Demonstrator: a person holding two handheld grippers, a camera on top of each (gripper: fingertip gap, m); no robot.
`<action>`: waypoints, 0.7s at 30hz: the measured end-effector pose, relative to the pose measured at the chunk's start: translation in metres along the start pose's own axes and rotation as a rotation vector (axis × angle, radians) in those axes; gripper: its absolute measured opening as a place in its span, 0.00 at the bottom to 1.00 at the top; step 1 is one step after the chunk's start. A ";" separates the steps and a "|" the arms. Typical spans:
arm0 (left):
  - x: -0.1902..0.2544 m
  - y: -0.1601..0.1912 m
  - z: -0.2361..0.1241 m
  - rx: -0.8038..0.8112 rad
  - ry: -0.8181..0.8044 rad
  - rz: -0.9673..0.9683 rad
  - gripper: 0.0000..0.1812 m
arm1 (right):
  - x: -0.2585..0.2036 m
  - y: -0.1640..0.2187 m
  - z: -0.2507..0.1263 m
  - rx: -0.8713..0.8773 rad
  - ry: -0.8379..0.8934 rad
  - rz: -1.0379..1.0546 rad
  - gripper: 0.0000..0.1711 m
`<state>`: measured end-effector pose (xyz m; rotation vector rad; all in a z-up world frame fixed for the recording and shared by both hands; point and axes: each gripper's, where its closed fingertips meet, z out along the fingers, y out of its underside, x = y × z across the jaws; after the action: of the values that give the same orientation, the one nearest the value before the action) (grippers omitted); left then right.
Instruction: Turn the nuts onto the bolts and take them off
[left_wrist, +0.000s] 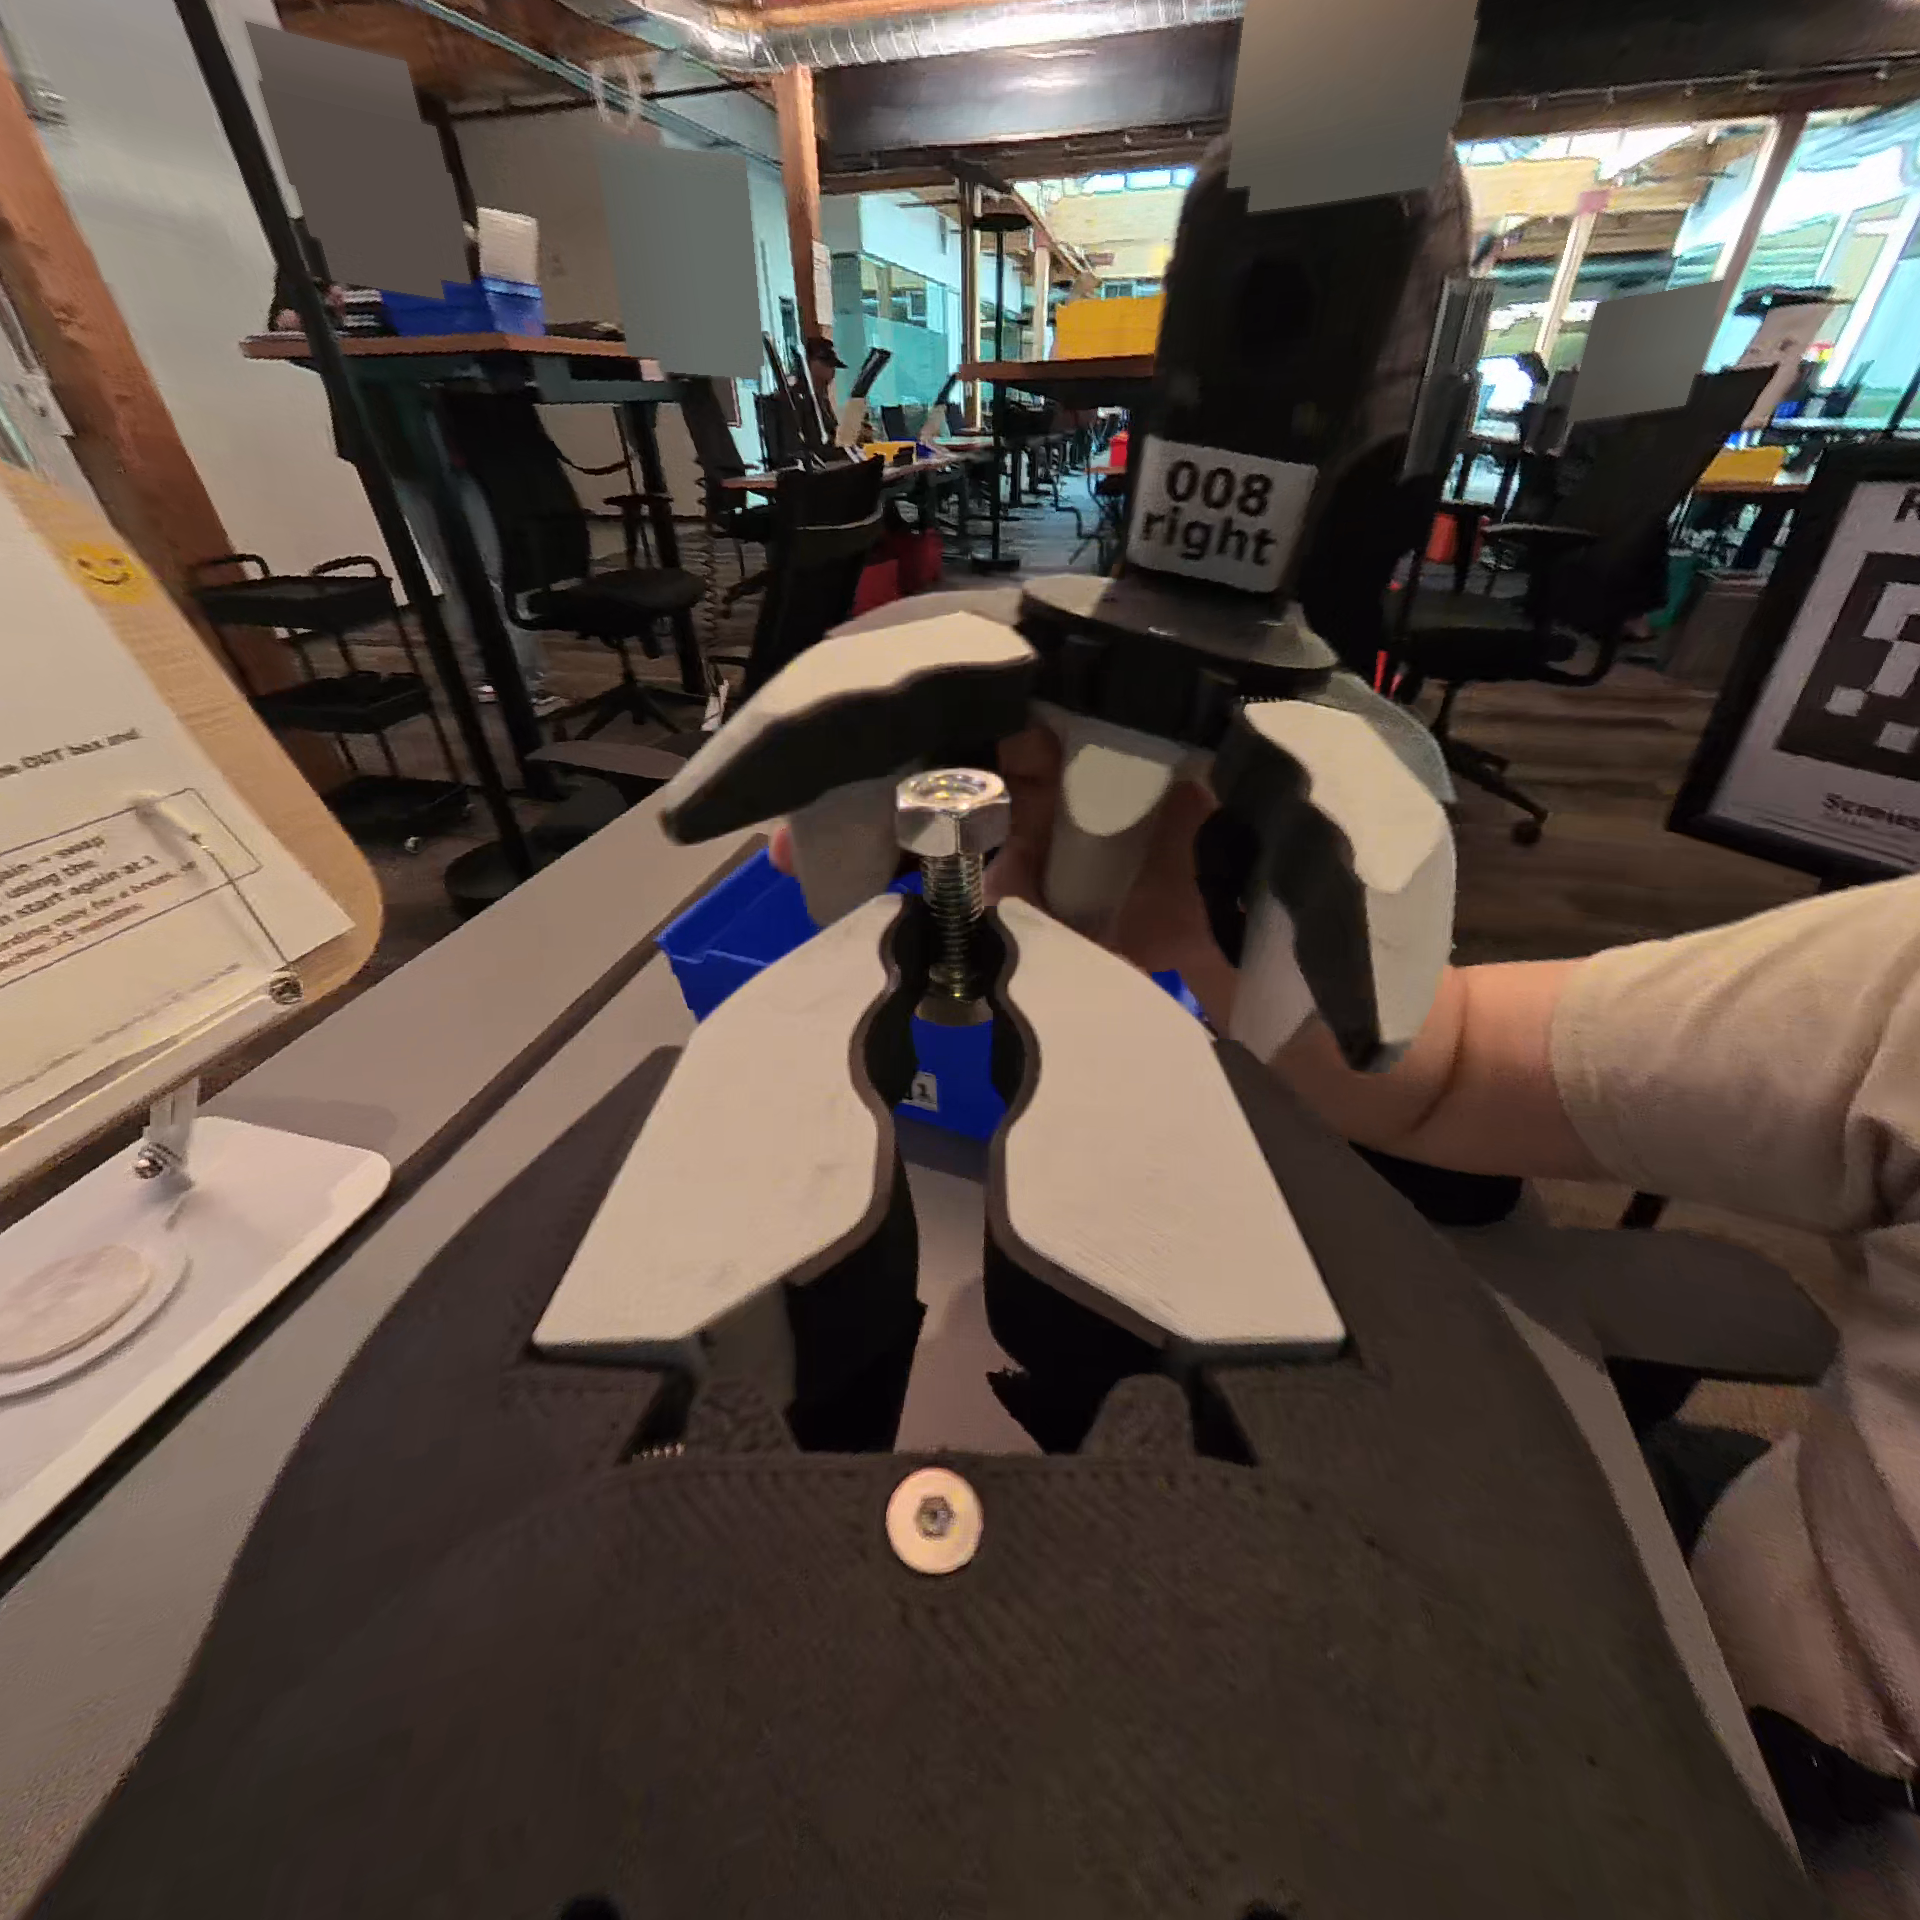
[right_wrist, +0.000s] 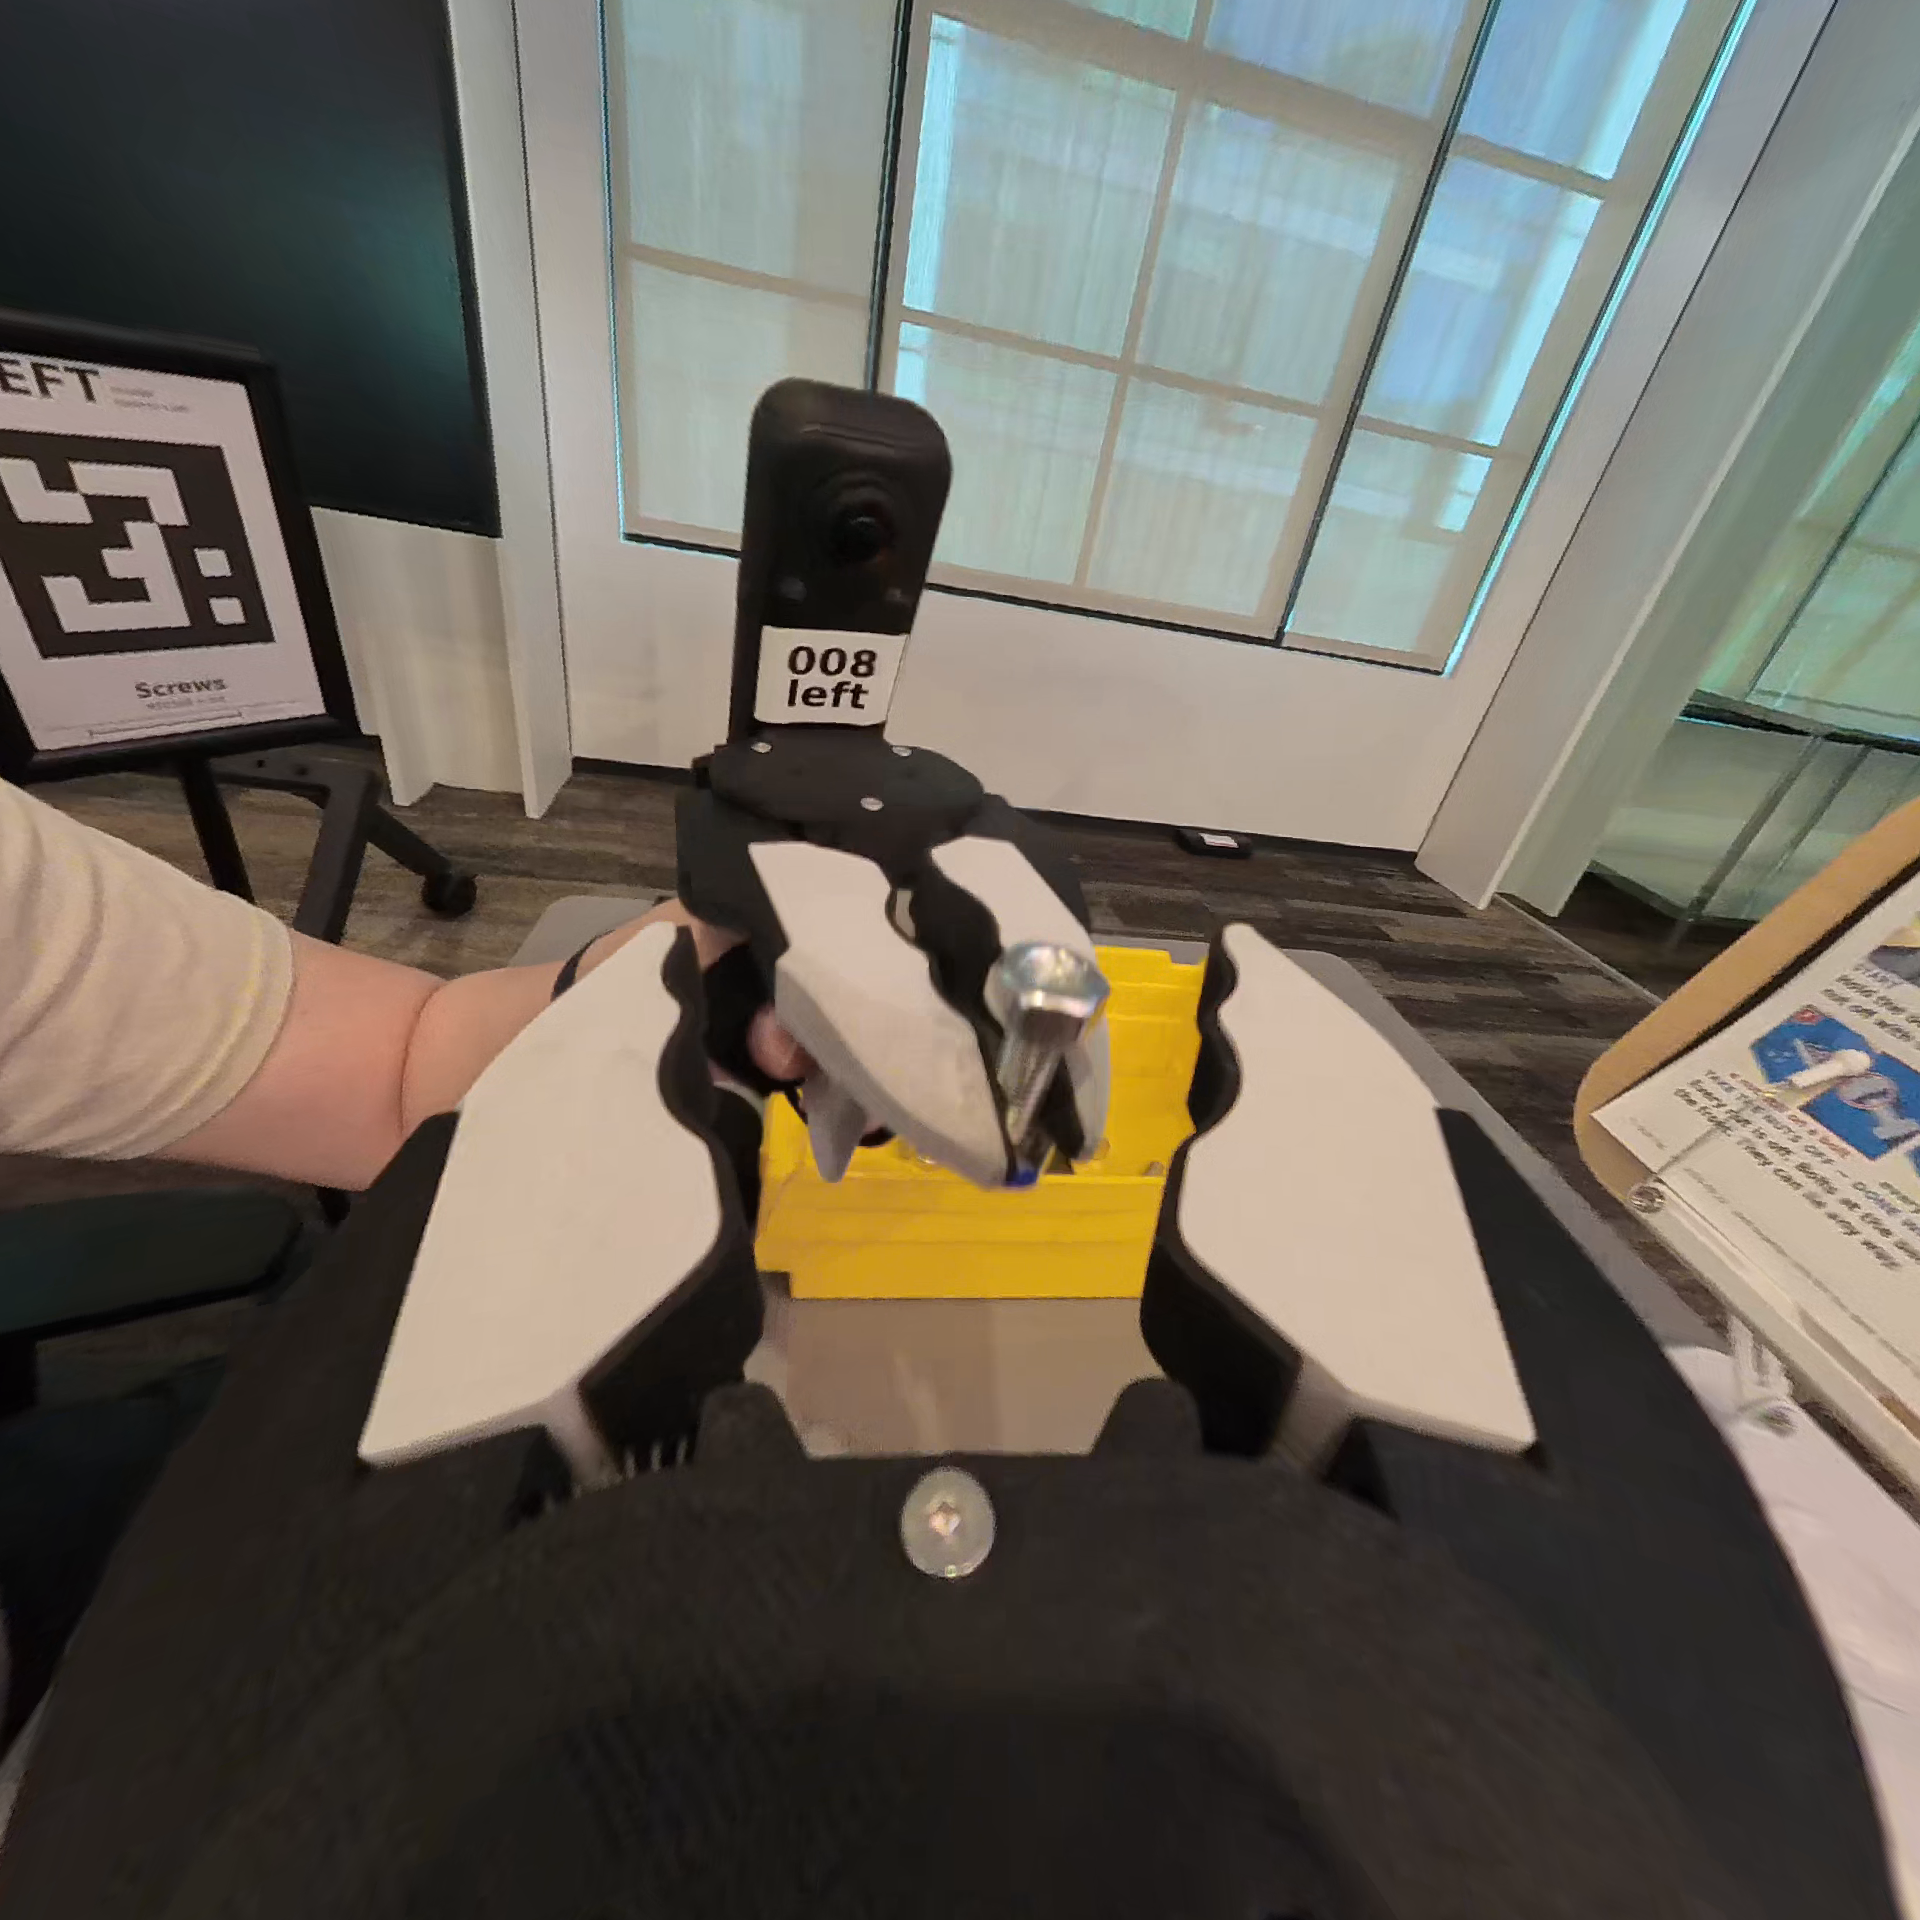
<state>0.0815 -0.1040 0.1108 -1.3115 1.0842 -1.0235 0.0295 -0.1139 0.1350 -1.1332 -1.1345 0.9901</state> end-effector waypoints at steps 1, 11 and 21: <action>0.000 0.003 0.002 -0.016 -0.008 0.011 0.05 | -0.004 0.002 0.002 -0.004 -0.028 0.013 0.54; -0.031 -0.013 -0.024 0.068 -0.104 -0.063 0.05 | -0.008 -0.012 -0.012 -0.025 0.008 -0.069 0.48; -0.040 -0.009 -0.026 0.041 -0.169 -0.032 0.05 | -0.016 0.000 -0.011 -0.130 -0.029 -0.084 0.50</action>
<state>0.0484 -0.0700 0.1214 -1.3598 0.9124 -0.9356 0.0380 -0.1316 0.1315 -1.1675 -1.2748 0.8803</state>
